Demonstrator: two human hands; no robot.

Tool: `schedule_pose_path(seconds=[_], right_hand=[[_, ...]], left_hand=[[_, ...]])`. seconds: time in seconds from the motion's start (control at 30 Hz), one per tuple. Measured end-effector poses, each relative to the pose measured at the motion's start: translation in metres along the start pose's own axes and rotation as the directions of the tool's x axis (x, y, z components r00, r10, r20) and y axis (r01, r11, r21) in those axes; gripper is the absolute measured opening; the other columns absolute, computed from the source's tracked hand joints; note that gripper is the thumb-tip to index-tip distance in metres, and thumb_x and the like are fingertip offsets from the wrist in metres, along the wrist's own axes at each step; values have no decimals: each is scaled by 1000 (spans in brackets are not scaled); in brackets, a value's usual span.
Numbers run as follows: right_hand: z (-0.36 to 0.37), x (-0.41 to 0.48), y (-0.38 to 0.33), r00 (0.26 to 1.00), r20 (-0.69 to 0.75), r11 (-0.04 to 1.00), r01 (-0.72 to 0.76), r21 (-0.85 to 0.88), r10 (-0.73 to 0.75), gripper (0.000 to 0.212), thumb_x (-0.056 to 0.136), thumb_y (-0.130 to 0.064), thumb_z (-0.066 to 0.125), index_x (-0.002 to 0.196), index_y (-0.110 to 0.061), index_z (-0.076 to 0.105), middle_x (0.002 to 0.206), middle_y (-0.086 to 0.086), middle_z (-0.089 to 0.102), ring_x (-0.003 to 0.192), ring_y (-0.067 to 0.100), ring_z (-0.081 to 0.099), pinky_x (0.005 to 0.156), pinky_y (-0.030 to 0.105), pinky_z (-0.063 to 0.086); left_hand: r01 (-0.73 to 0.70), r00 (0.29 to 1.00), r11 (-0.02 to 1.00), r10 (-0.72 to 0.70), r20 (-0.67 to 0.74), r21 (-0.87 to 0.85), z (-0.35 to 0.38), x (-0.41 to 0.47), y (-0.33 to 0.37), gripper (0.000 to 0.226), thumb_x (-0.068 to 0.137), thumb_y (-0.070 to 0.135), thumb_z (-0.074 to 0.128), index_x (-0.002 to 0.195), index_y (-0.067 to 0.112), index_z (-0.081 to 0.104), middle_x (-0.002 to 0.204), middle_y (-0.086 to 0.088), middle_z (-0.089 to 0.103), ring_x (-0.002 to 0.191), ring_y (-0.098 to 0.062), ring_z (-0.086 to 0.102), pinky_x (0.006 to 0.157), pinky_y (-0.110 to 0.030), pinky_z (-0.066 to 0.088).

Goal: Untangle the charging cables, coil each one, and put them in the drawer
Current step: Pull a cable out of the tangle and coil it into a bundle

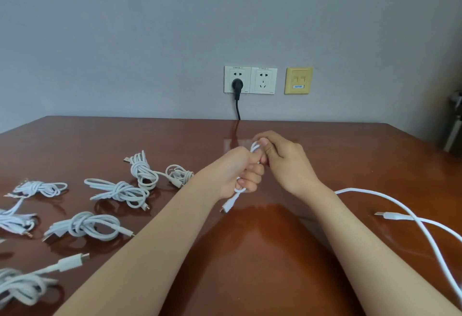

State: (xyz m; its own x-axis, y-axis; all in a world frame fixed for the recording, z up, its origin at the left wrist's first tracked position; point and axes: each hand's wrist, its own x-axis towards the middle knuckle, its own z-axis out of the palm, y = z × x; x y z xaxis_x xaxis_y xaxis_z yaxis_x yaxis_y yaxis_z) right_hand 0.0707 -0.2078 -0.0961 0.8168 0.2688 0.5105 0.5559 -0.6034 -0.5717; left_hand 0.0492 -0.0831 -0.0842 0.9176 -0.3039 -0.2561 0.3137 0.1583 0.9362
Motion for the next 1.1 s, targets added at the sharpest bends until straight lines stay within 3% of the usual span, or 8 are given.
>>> schedule_pose_path(seconds=[0.1, 0.27, 0.37, 0.47, 0.6, 0.8, 0.93, 1.1], right_hand=[[-1, 0, 0, 998, -5, 994, -55, -91, 55, 26, 100, -34, 31, 111, -27, 54, 89, 1, 62, 93, 32, 55, 78, 38, 42], [-2, -2, -4, 996, 46, 941, -58, -334, 78, 28, 100, -38, 31, 99, -21, 54, 99, 10, 64, 97, 37, 55, 72, 36, 35], [-4, -4, -5, 997, 26, 919, -62, -390, 79, 23, 99, -37, 35, 91, -18, 47, 97, 13, 64, 94, 38, 55, 69, 35, 33], [-4, -6, -8, 999, 28, 949, -34, -314, 45, 17, 97, -25, 39, 92, -13, 49, 91, 15, 63, 88, 39, 55, 65, 35, 33], [4, -9, -16, 998, 62, 967, 1, -256, 15, 19, 96, -23, 40, 94, -14, 57, 90, 15, 64, 89, 38, 55, 65, 34, 35], [13, -11, -19, 993, 109, 971, 78, -227, -54, 21, 97, -24, 40, 93, -11, 57, 86, 13, 64, 87, 37, 55, 63, 33, 33], [21, -14, -20, 982, 167, 965, 121, -232, -83, 21, 97, -24, 39, 94, -10, 55, 84, 14, 63, 85, 39, 54, 62, 33, 31], [22, -15, -19, 979, 185, 962, 126, -242, -82, 19, 98, -24, 39, 96, -13, 54, 86, 14, 64, 85, 39, 55, 65, 36, 37]], left_hand=[[-98, 988, 991, 87, -127, -88, -2, -2, 6, 36, 103, 16, 26, 70, 14, 41, 41, 8, 26, 29, -2, 17, 31, -13, 11], [-287, 926, 933, 211, -313, -219, -10, -12, 10, 37, 103, 18, 27, 70, 13, 41, 38, 9, 28, 27, -2, 18, 28, -13, 14], [-343, 880, 925, 255, -400, -166, -9, -15, 5, 37, 104, 22, 29, 70, 13, 41, 39, 9, 26, 27, -2, 18, 27, -14, 16], [-361, 834, 931, 301, -462, -45, -9, -13, -5, 35, 103, 22, 31, 71, 13, 42, 39, 9, 28, 27, -2, 19, 28, -12, 17], [-365, 810, 930, 342, -477, 47, -10, -8, -11, 30, 102, 19, 34, 74, 13, 42, 38, 10, 30, 28, -2, 22, 30, -14, 19], [-376, 752, 893, 451, -481, 249, -16, -4, -5, 25, 102, 17, 35, 81, 15, 49, 54, 2, 34, 34, -5, 25, 34, -16, 23], [-369, 758, 880, 472, -450, 300, -15, -1, -4, 20, 101, 15, 36, 99, 10, 55, 38, 11, 38, 28, -2, 29, 36, -14, 25], [-301, 788, 834, 491, -372, 463, -18, -3, -2, 27, 102, 17, 35, 92, 12, 60, 31, 11, 40, 29, -3, 34, 38, -18, 28]])
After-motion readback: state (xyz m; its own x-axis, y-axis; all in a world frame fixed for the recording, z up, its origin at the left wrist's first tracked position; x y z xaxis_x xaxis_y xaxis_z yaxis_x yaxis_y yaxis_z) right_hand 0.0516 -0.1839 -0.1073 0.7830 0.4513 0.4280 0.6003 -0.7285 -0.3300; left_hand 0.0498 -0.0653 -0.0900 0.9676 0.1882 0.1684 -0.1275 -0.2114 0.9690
